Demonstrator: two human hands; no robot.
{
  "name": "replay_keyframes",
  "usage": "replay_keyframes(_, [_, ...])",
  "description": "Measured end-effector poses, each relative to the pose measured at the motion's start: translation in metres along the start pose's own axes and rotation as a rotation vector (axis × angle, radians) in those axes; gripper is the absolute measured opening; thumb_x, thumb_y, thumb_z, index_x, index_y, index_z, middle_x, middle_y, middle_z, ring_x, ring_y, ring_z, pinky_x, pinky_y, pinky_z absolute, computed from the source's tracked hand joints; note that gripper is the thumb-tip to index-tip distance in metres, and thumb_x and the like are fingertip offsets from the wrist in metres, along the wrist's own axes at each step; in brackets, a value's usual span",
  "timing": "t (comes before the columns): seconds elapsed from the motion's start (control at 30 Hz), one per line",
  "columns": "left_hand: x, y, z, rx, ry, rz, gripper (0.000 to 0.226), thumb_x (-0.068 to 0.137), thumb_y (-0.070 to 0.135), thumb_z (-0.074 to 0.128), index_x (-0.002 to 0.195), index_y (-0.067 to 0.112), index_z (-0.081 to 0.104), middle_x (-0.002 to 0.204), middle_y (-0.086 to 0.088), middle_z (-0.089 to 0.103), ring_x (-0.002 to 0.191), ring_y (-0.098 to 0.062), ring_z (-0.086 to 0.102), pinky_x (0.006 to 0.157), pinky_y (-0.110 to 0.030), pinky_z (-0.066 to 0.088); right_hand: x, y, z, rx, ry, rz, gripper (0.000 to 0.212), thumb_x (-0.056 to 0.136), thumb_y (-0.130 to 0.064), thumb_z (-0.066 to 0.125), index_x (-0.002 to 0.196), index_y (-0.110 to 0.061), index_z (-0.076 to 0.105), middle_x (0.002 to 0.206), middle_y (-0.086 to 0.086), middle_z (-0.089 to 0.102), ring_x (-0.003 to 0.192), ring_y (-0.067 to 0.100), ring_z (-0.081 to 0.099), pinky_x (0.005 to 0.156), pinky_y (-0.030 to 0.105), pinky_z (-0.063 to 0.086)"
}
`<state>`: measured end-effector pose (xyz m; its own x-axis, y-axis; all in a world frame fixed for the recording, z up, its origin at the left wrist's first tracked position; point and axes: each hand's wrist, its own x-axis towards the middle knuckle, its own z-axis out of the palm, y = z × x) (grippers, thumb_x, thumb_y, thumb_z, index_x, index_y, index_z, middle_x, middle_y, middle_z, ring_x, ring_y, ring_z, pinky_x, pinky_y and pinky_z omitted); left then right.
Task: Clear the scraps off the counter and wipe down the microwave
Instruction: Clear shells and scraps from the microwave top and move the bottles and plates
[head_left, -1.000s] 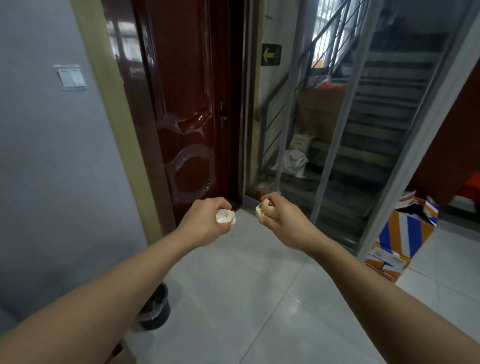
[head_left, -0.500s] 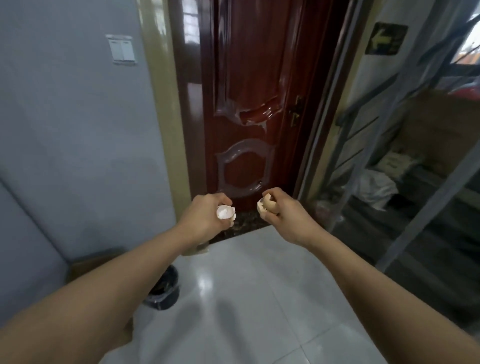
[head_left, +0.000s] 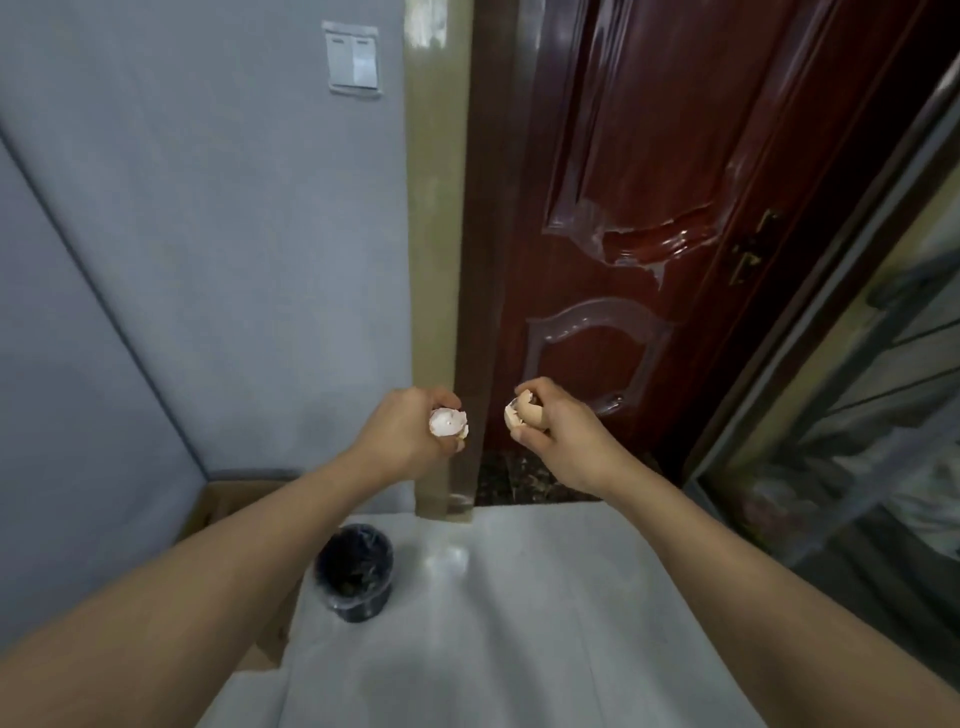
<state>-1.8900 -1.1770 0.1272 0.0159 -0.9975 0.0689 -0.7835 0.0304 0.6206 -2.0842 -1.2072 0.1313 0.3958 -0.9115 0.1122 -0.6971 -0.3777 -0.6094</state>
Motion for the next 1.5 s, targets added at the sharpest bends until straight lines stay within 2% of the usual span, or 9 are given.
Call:
replay_keyframes(0.27, [0.061, -0.041, -0.02, 0.025, 0.081, -0.129, 0.031, 0.075, 0.018, 0.076, 0.104, 0.016, 0.066, 0.102, -0.003, 0.069, 0.095, -0.022, 0.063, 0.082, -0.031, 0.05, 0.104, 0.008, 0.028, -0.004, -0.117, -0.125, 0.036, 0.088, -0.019, 0.061, 0.122, -0.015, 0.048, 0.117, 0.003, 0.055, 0.102, 0.017, 0.053, 0.077, 0.02, 0.034])
replay_keyframes(0.47, [0.092, -0.077, -0.025, 0.017, 0.157, -0.291, 0.031, 0.075, 0.022, 0.076, 0.104, 0.018, 0.065, 0.102, -0.002, 0.068, 0.095, -0.019, 0.062, 0.083, -0.029, 0.05, 0.178, 0.011, 0.057, 0.039, -0.234, -0.242, 0.034, 0.088, -0.02, 0.061, 0.119, -0.018, 0.047, 0.106, -0.005, 0.051, 0.094, 0.014, 0.049, 0.078, 0.023, 0.034])
replay_keyframes(0.6, [0.117, -0.098, -0.021, 0.033, 0.231, -0.395, 0.03, 0.076, 0.023, 0.075, 0.104, 0.017, 0.065, 0.102, -0.003, 0.069, 0.097, -0.02, 0.063, 0.082, -0.028, 0.05, 0.232, 0.019, 0.077, 0.069, -0.339, -0.331, 0.035, 0.089, -0.019, 0.059, 0.121, -0.016, 0.046, 0.112, -0.001, 0.052, 0.095, 0.014, 0.049, 0.075, 0.02, 0.032])
replay_keyframes(0.73, [0.14, -0.111, -0.009, 0.084, 0.297, -0.546, 0.038, 0.079, 0.029, 0.072, 0.115, 0.019, 0.063, 0.113, -0.003, 0.067, 0.105, -0.021, 0.06, 0.084, -0.025, 0.045, 0.281, 0.029, 0.093, 0.104, -0.465, -0.453, 0.033, 0.09, -0.016, 0.056, 0.121, -0.009, 0.047, 0.111, 0.002, 0.051, 0.093, 0.014, 0.048, 0.073, 0.019, 0.031])
replay_keyframes(0.87, [0.156, -0.116, 0.01, 0.092, 0.35, -0.704, 0.038, 0.079, 0.031, 0.07, 0.114, 0.019, 0.063, 0.111, -0.003, 0.068, 0.102, -0.021, 0.061, 0.082, -0.026, 0.045, 0.321, 0.042, 0.111, 0.128, -0.606, -0.553, 0.033, 0.089, -0.013, 0.057, 0.12, -0.007, 0.047, 0.114, 0.005, 0.054, 0.094, 0.016, 0.049, 0.074, 0.018, 0.032])
replay_keyframes(0.97, [0.162, -0.118, 0.024, 0.086, 0.398, -0.787, 0.036, 0.078, 0.03, 0.07, 0.112, 0.019, 0.064, 0.111, -0.002, 0.068, 0.102, -0.02, 0.062, 0.084, -0.028, 0.047, 0.336, 0.051, 0.126, 0.152, -0.698, -0.597, 0.034, 0.089, -0.013, 0.058, 0.122, -0.007, 0.048, 0.117, 0.006, 0.054, 0.1, 0.018, 0.051, 0.078, 0.017, 0.035])
replay_keyframes(1.13, [0.166, -0.133, 0.047, 0.063, 0.453, -0.888, 0.036, 0.077, 0.028, 0.073, 0.11, 0.017, 0.065, 0.111, -0.001, 0.068, 0.103, -0.02, 0.062, 0.083, -0.027, 0.047, 0.345, 0.06, 0.155, 0.177, -0.813, -0.602, 0.034, 0.089, -0.014, 0.058, 0.121, -0.01, 0.047, 0.116, 0.007, 0.054, 0.102, 0.02, 0.053, 0.084, 0.023, 0.039])
replay_keyframes(1.23, [0.161, -0.148, 0.061, 0.026, 0.463, -0.939, 0.036, 0.076, 0.028, 0.075, 0.109, 0.021, 0.064, 0.11, 0.001, 0.067, 0.099, -0.016, 0.062, 0.079, -0.025, 0.047, 0.348, 0.063, 0.174, 0.147, -0.853, -0.583, 0.036, 0.09, -0.016, 0.057, 0.123, -0.012, 0.046, 0.118, 0.007, 0.053, 0.103, 0.021, 0.052, 0.08, 0.021, 0.036])
replay_keyframes(1.5, [0.142, -0.194, 0.093, -0.021, 0.463, -1.034, 0.04, 0.076, 0.034, 0.074, 0.113, 0.024, 0.061, 0.114, 0.0, 0.066, 0.101, -0.018, 0.061, 0.079, -0.029, 0.051, 0.344, 0.075, 0.225, 0.077, -0.923, -0.575, 0.037, 0.091, -0.017, 0.057, 0.125, -0.014, 0.044, 0.122, 0.008, 0.051, 0.102, 0.023, 0.052, 0.086, 0.029, 0.043])
